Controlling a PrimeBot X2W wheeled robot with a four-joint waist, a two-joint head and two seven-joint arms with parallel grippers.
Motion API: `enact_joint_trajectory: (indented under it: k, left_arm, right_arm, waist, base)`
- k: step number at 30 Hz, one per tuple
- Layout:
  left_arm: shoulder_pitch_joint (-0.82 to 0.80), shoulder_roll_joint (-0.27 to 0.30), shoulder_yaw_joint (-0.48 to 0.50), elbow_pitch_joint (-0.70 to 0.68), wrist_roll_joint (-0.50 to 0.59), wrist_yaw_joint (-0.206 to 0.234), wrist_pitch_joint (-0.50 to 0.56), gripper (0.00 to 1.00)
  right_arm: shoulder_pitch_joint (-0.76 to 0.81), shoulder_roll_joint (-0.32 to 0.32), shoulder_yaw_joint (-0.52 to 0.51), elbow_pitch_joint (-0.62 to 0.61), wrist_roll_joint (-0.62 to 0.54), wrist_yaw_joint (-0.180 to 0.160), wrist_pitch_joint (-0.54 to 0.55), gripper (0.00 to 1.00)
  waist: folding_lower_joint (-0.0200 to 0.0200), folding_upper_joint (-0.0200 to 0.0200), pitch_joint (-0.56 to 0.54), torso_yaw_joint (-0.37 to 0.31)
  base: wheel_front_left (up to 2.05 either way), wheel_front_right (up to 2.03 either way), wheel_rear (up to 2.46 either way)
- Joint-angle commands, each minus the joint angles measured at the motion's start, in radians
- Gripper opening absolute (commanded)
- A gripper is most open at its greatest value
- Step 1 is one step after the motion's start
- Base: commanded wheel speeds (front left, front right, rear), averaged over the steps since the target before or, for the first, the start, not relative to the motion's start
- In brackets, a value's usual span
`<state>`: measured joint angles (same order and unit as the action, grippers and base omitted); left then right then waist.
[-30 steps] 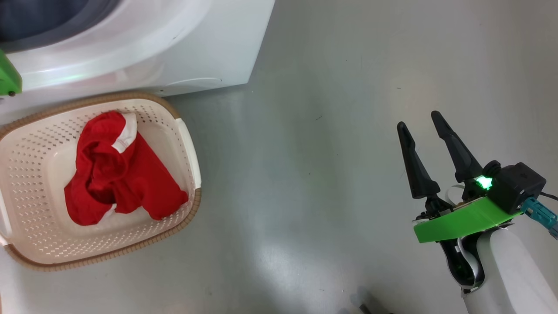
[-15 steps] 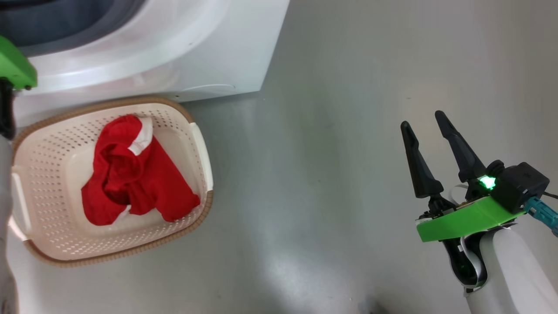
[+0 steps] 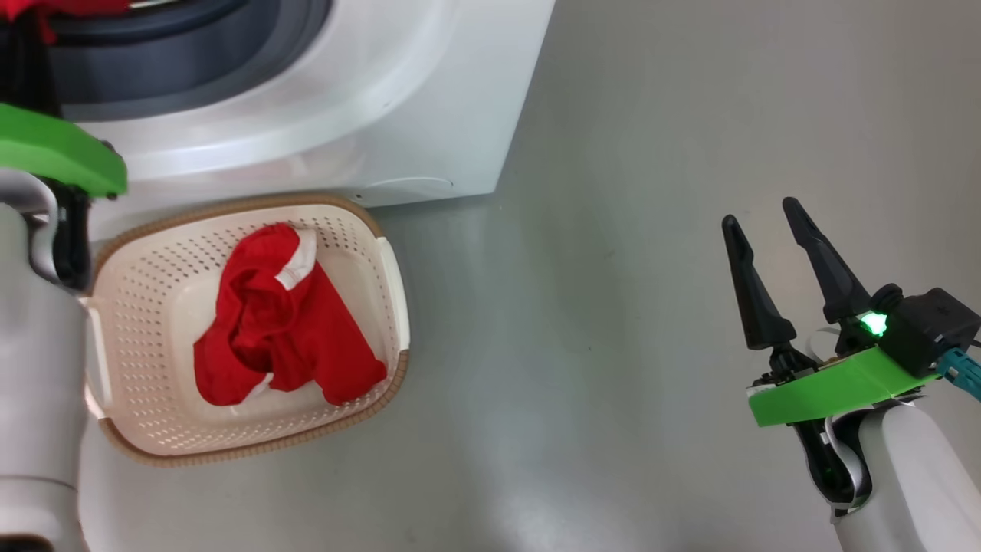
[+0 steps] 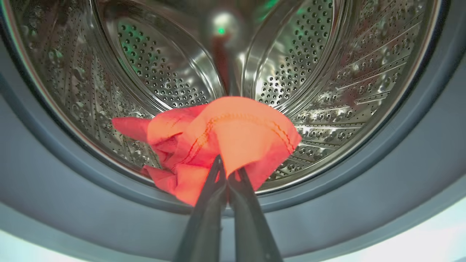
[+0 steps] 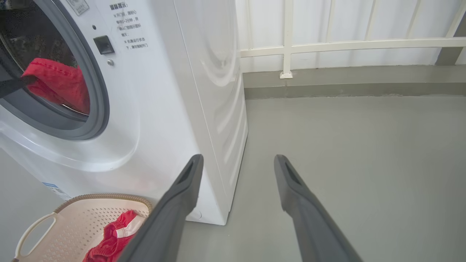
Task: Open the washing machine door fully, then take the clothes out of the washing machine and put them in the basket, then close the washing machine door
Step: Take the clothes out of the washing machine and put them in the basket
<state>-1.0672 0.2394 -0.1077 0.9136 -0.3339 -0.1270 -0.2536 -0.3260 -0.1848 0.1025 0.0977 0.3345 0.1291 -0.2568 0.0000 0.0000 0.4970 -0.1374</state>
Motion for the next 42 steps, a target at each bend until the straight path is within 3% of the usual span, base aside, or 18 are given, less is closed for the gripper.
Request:
enact_joint_trajectory:
  k: [1,27,42]
  left_arm:
    - [0.032,0.035,0.028,-0.065,0.015,-0.002,-0.008,0.0]
    - [0.569,-0.102,0.173,-0.773,-0.007,-0.004,-0.008,0.0]
    - [0.831,-0.166,0.245,-1.119,0.018,-0.003,-0.008,0.0]
  right_arm:
    - [0.034,-0.01,0.011,-0.019,-0.013,0.002,-0.005,1.0]
    - [0.132,-0.043,-0.024,-0.023,-0.002,0.002,-0.005,1.0]
    - [0.159,-0.06,-0.024,-0.031,0.004,0.002,-0.005,1.0]
  waist:
    - [0.0,0.0,-0.021,0.016]
    - [0.0,0.0,-0.168,0.078]
    - [0.0,0.0,-0.19,0.09]
  base:
    - [0.0,0.0,0.0]
    - [0.0,0.0,0.0]
    - [0.0,0.0,0.0]
